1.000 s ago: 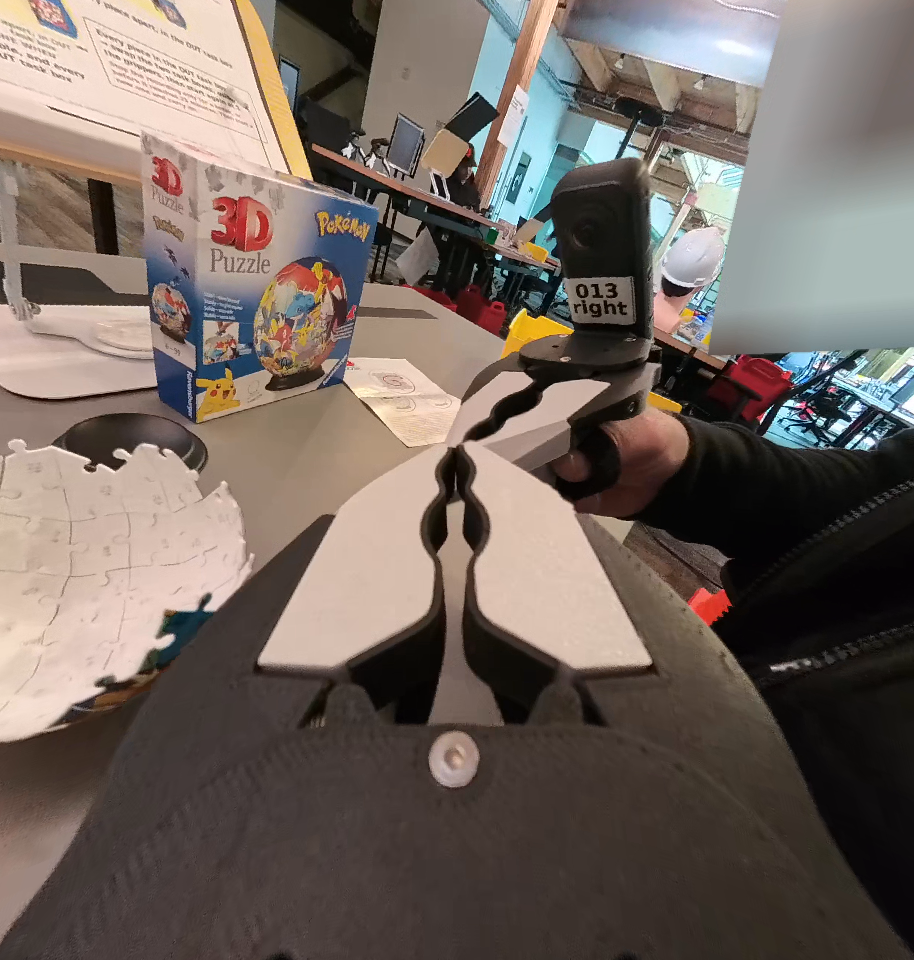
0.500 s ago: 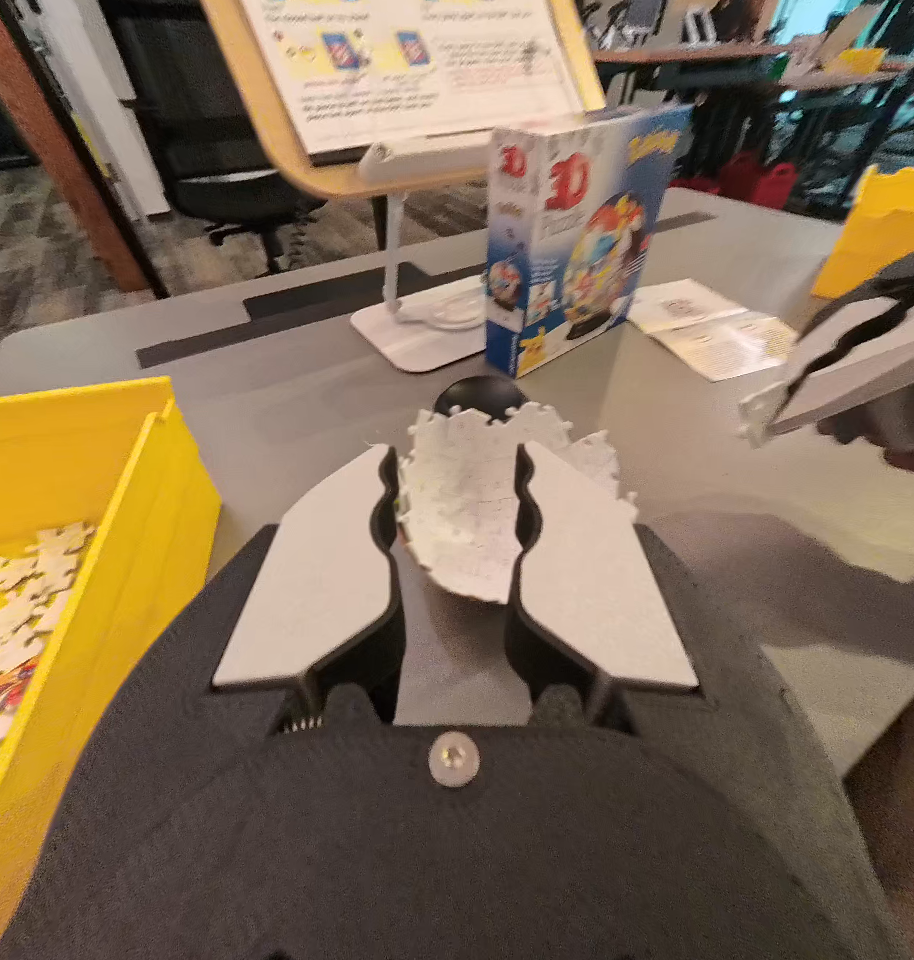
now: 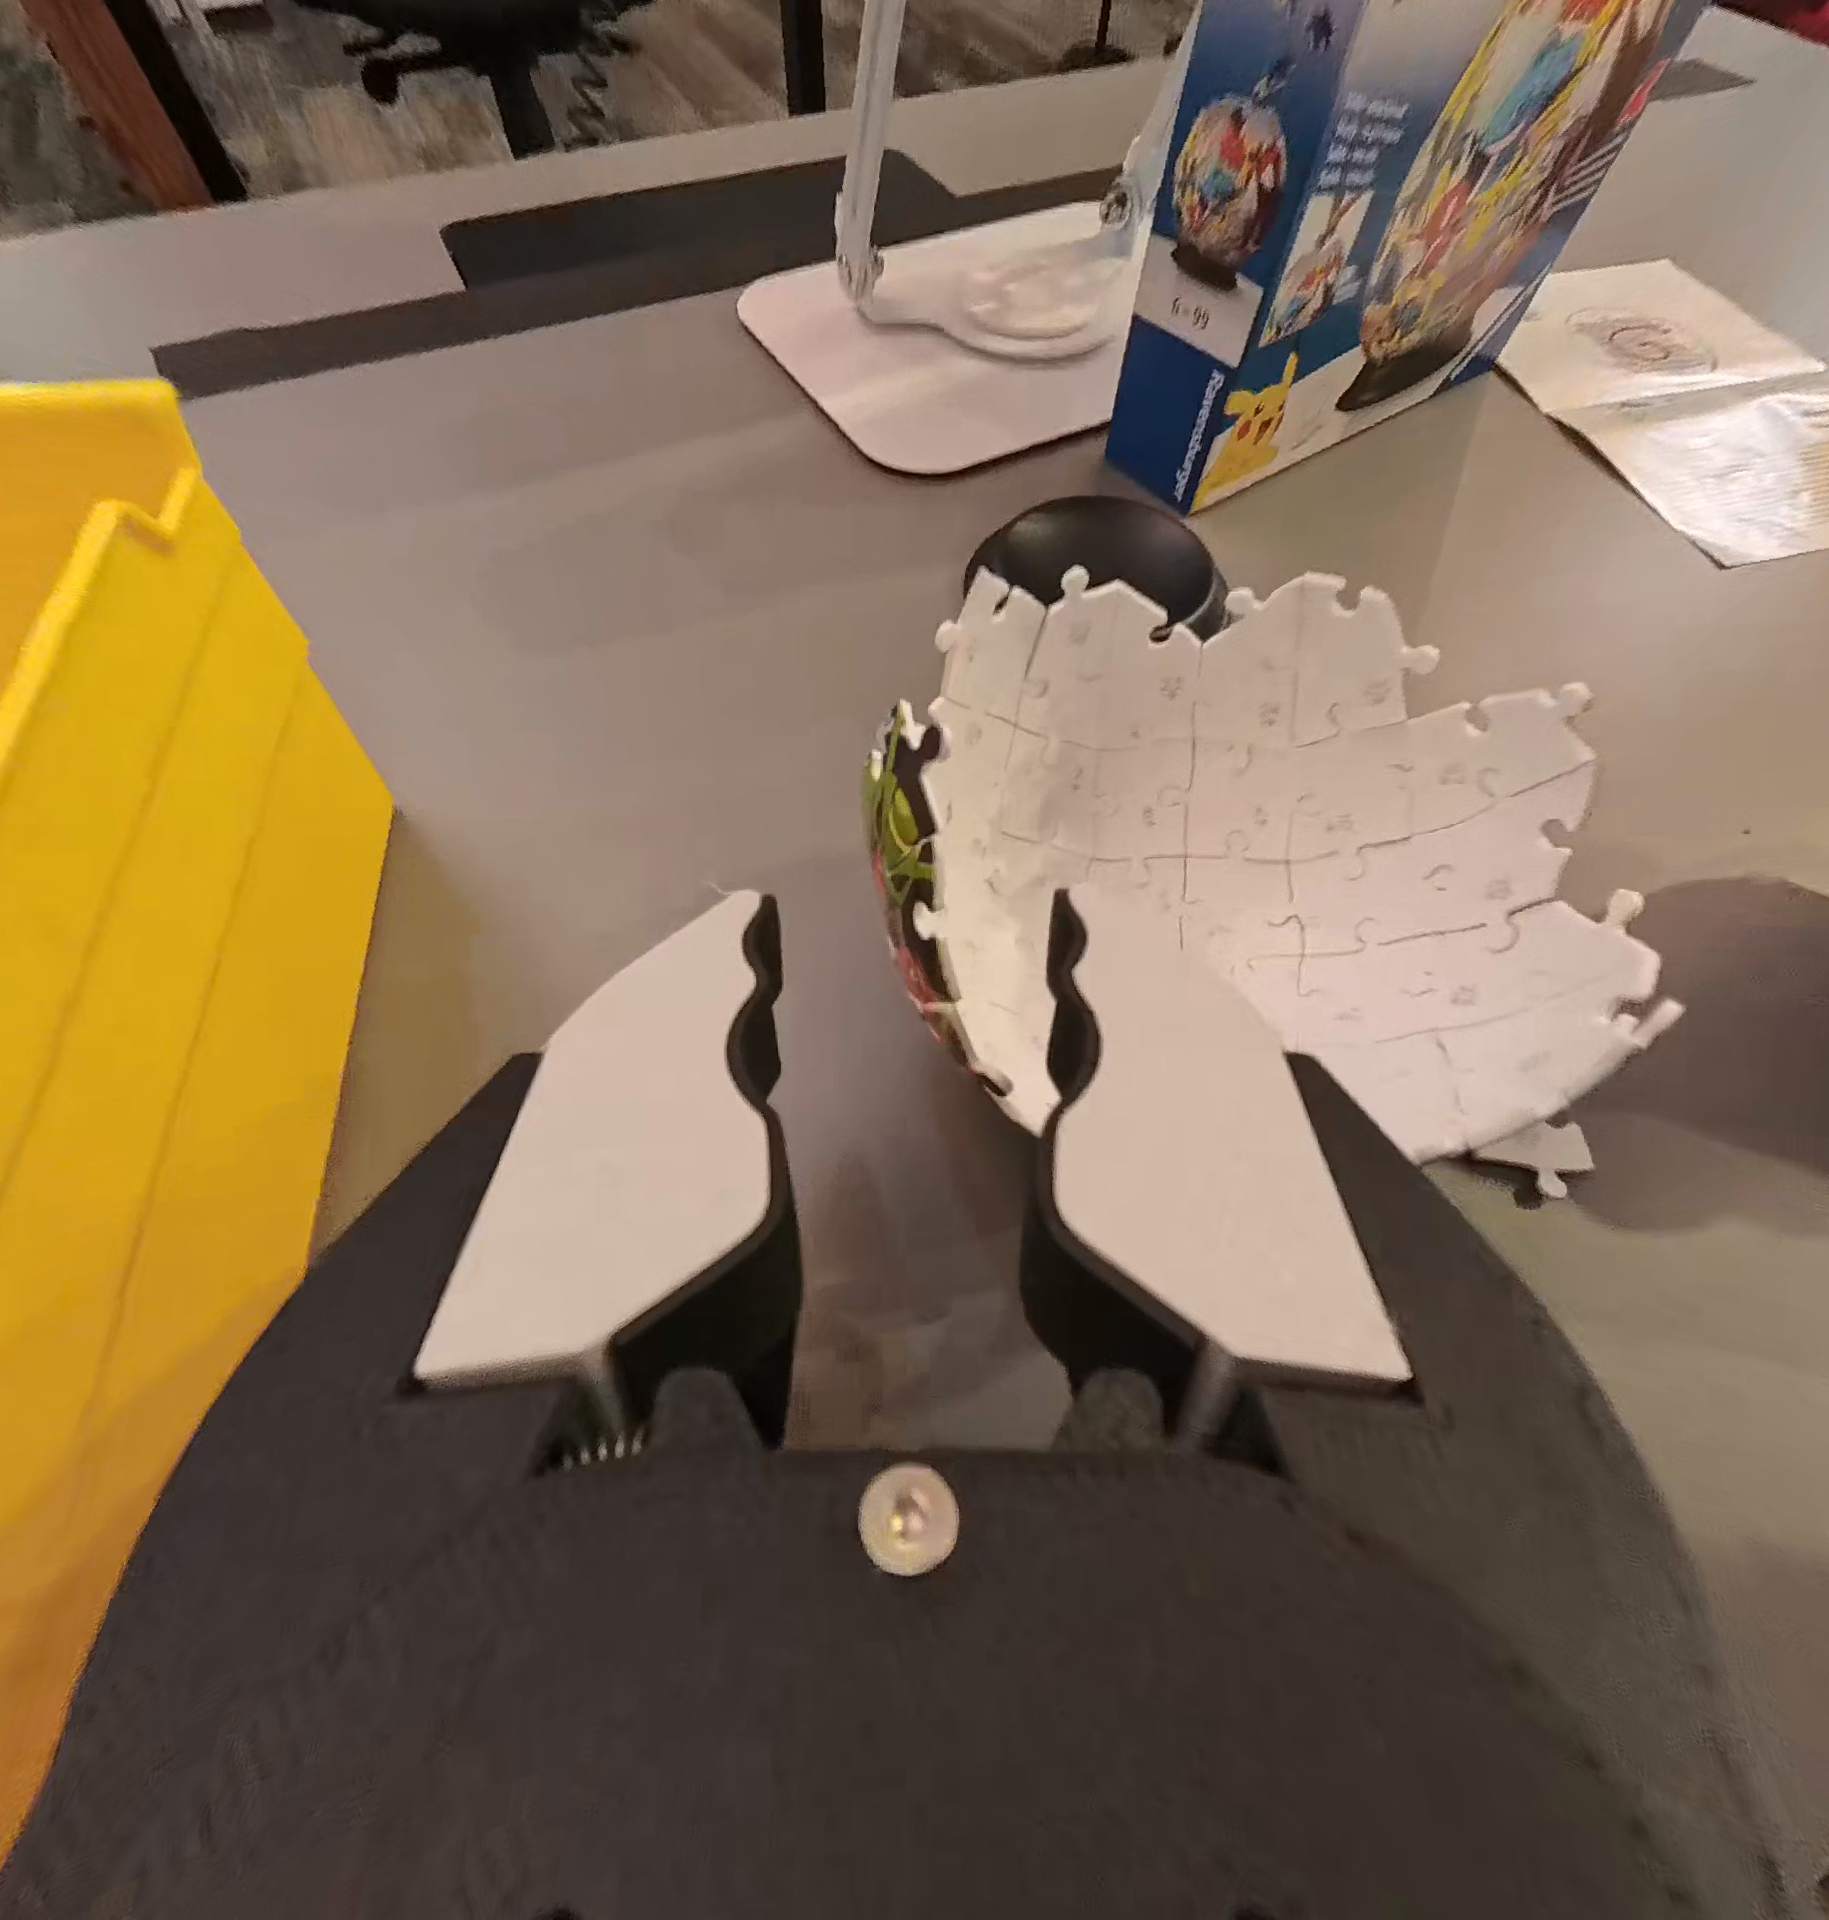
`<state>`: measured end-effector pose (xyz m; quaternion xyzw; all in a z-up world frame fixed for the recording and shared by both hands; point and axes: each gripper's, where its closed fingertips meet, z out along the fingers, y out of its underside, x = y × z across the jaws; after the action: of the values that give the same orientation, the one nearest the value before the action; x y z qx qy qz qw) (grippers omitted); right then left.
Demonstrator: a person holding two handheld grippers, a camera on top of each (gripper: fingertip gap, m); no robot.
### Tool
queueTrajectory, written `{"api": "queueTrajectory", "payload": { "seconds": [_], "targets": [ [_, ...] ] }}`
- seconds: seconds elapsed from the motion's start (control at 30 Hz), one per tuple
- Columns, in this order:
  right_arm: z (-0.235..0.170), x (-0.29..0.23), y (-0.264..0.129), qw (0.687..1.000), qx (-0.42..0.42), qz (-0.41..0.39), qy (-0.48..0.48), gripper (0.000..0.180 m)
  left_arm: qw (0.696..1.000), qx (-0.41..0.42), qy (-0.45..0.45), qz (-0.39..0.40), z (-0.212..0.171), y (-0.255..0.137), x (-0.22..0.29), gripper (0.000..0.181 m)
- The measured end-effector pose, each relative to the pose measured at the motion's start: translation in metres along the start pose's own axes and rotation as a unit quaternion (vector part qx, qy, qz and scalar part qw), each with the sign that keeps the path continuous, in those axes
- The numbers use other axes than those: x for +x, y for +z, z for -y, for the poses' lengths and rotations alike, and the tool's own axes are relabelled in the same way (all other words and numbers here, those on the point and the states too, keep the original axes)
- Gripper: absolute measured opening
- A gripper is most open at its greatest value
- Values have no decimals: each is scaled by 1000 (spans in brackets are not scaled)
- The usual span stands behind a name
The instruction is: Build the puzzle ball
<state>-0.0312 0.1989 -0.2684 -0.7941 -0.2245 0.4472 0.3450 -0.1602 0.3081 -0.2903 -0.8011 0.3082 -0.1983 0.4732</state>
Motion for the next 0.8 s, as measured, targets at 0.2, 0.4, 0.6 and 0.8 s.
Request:
{"api": "queueTrajectory", "payload": {
  "seconds": [0.2,0.4,0.6,0.8],
  "targets": [
    [-2,6,6,1000,-3,-4,8,0,1000,-19,10,14,-6,7,-2,38],
    [-5,12,2,1000,-8,-14,14,0,1000,-15,22,14,-4,10,-1,22],
    [-4,12,-2,1000,-14,-20,11,0,996,-3,82,47,3,11,0,8],
    [-7,11,-2,999,-20,-21,12,0,987,14,138,80,13,11,1,3]
  ]
}}
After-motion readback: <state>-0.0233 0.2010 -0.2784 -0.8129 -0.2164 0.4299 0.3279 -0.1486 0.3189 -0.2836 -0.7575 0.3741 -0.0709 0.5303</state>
